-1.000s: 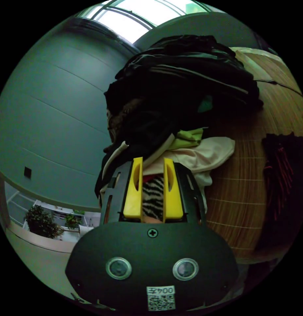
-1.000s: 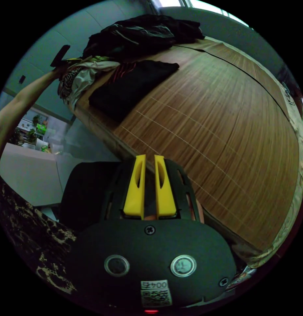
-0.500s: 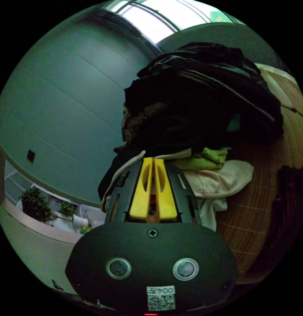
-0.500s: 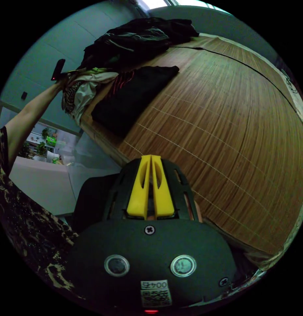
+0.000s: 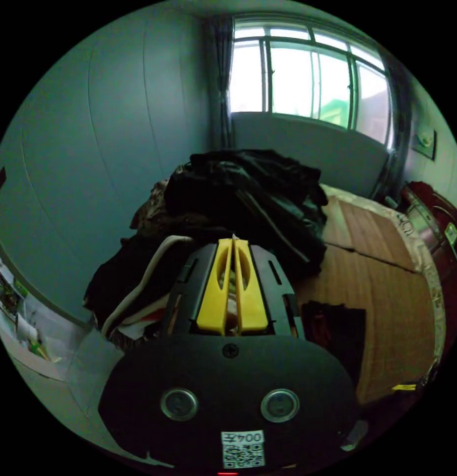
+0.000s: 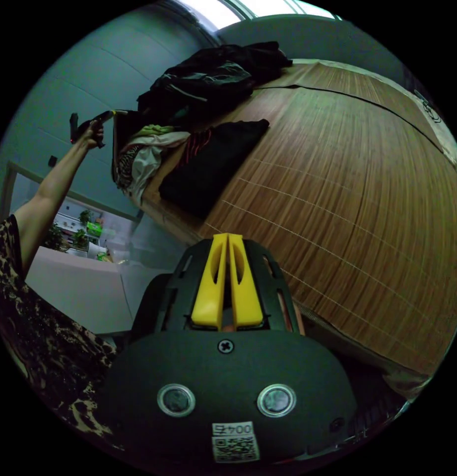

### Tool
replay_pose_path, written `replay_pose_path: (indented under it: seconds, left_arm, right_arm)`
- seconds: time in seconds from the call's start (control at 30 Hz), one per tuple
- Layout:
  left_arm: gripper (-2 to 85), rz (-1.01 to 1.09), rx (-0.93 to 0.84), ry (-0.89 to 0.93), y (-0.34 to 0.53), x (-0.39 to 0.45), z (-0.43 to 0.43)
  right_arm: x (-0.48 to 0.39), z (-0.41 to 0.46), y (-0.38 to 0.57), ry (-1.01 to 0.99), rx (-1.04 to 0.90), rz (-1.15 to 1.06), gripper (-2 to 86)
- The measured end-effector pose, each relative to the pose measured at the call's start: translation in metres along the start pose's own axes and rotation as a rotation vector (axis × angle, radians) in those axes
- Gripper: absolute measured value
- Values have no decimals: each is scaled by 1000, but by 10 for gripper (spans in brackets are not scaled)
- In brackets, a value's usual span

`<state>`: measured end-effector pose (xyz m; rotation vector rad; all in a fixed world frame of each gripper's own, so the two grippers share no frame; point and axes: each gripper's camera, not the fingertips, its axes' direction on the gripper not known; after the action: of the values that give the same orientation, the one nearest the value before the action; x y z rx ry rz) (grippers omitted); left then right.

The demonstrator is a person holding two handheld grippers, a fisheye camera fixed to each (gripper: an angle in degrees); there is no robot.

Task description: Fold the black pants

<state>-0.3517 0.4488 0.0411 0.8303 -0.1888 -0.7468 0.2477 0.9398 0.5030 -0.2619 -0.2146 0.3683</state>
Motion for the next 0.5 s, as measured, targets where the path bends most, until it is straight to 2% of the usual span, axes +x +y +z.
replay_pose_path:
  seconds: [0.23,0.5]
  left_arm:
    - [11,66,157,337,-40,167,-176]
    - [10,240,188,623,-39,452,-374]
  right_arm:
    - [26,-52,59,-38,105,31,-7]
    - [74,-132,145,3,284,78,-7]
